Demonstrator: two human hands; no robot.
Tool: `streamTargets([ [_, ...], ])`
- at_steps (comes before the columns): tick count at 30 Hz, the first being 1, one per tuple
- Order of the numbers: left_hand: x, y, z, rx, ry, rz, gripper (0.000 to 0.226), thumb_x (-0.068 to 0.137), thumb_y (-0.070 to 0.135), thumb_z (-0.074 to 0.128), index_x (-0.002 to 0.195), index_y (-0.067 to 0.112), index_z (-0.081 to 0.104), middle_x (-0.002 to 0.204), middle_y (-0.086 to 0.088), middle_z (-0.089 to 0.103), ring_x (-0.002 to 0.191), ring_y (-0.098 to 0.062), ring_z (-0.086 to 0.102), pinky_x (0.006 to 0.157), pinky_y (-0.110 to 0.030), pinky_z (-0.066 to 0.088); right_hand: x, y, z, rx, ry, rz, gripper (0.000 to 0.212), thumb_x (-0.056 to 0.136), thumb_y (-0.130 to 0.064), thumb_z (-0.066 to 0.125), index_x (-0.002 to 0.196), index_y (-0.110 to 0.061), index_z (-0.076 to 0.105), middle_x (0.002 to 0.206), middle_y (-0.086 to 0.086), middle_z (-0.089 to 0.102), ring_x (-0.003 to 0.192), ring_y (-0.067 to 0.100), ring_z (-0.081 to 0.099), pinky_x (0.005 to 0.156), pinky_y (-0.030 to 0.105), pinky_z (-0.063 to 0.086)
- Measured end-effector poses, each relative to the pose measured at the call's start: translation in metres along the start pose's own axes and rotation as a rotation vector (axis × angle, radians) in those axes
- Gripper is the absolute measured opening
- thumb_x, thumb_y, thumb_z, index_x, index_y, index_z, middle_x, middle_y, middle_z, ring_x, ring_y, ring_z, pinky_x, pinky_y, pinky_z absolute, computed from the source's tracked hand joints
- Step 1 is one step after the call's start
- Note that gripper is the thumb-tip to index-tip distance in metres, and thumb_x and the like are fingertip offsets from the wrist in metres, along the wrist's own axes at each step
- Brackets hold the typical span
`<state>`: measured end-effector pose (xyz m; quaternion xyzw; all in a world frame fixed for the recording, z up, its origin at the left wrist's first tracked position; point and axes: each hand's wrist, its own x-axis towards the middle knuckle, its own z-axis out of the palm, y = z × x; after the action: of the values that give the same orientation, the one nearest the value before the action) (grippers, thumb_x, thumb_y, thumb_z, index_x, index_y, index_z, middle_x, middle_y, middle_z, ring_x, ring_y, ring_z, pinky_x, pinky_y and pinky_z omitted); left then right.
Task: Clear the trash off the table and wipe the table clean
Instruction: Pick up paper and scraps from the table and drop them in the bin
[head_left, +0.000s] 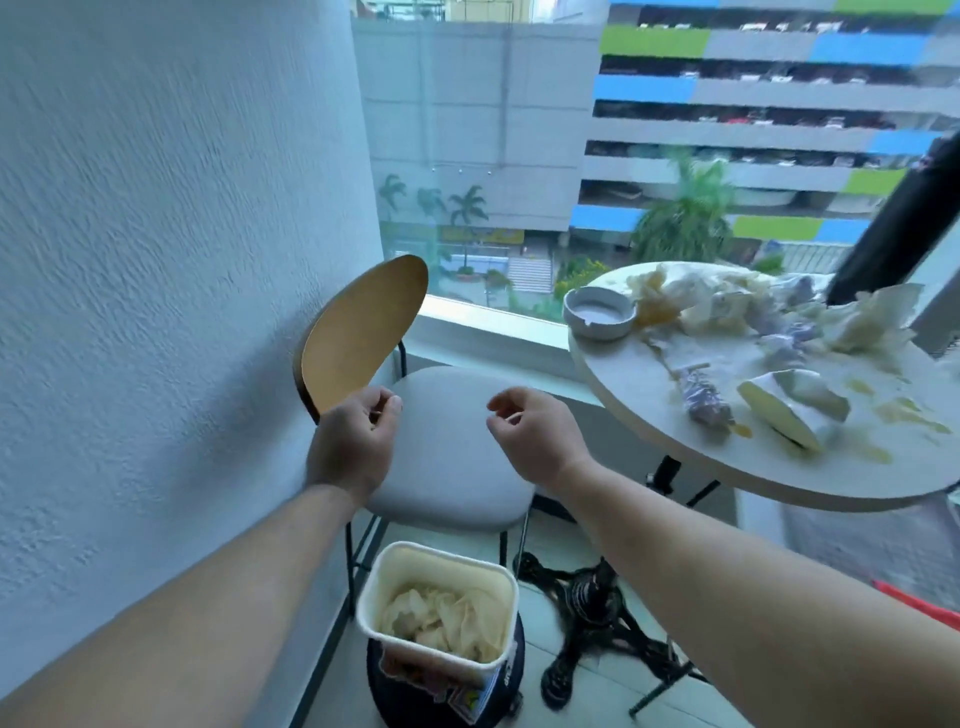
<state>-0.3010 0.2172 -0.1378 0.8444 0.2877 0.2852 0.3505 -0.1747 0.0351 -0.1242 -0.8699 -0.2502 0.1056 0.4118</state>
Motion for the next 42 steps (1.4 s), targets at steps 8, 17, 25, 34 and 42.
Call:
streamTargets([
  [8, 0.046, 0.1, 0.03, -0.113, 0.013, 0.262, 0.028, 0.1, 0.026, 0.056, 0.079, 0.01, 0.065, 0.071, -0.006, 0.067, 0.071, -0.032, 0.061, 0.065, -0.037, 0.047, 0.004, -0.019, -0.11, 0.005, 0.293, -0.028, 0.017, 0.094, -0.021, 0.065, 0.106, -0.021, 0.077, 0.098, -0.004, 0.078, 0.088, 0.015, 0.068, 0.078, 0.023, 0.049],
  [17, 0.058, 0.223, 0.132, -0.212, -0.092, 0.41, 0.023, 0.096, 0.015, 0.065, 0.073, 0.01, 0.066, 0.064, -0.005, 0.066, 0.064, -0.028, 0.062, 0.062, -0.038, 0.05, 0.013, 0.044, -0.237, -0.053, 0.466, -0.004, 0.018, 0.095, -0.019, 0.064, 0.107, -0.019, 0.077, 0.099, 0.002, 0.079, 0.09, 0.02, 0.07, 0.082, 0.029, 0.055],
  [25, 0.067, 0.308, 0.227, -0.257, -0.1, 0.484, 0.021, 0.097, 0.019, 0.067, 0.078, 0.01, 0.072, 0.07, -0.003, 0.072, 0.069, -0.025, 0.069, 0.068, -0.036, 0.055, 0.048, 0.124, -0.333, -0.073, 0.501, 0.032, 0.021, 0.094, -0.019, 0.068, 0.113, -0.014, 0.077, 0.103, 0.004, 0.078, 0.095, 0.02, 0.071, 0.092, 0.031, 0.056],
  [34, 0.093, 0.346, 0.286, -0.2, -0.126, 0.514, 0.016, 0.093, 0.017, 0.072, 0.078, 0.012, 0.073, 0.07, 0.001, 0.071, 0.065, -0.014, 0.067, 0.067, -0.029, 0.056, 0.085, 0.176, -0.384, -0.097, 0.485, 0.097, 0.022, 0.095, -0.01, 0.063, 0.113, -0.015, 0.075, 0.098, -0.002, 0.071, 0.099, 0.022, 0.068, 0.09, 0.031, 0.055],
  [42, 0.148, 0.365, 0.336, -0.054, -0.355, 0.541, 0.012, 0.091, 0.018, 0.071, 0.099, 0.02, 0.079, 0.106, 0.0, 0.079, 0.098, -0.019, 0.074, 0.094, -0.037, 0.058, 0.132, 0.193, -0.39, -0.133, 0.485, 0.11, 0.034, 0.097, -0.008, 0.062, 0.129, -0.012, 0.069, 0.116, 0.003, 0.073, 0.096, 0.016, 0.068, 0.084, 0.019, 0.049],
])
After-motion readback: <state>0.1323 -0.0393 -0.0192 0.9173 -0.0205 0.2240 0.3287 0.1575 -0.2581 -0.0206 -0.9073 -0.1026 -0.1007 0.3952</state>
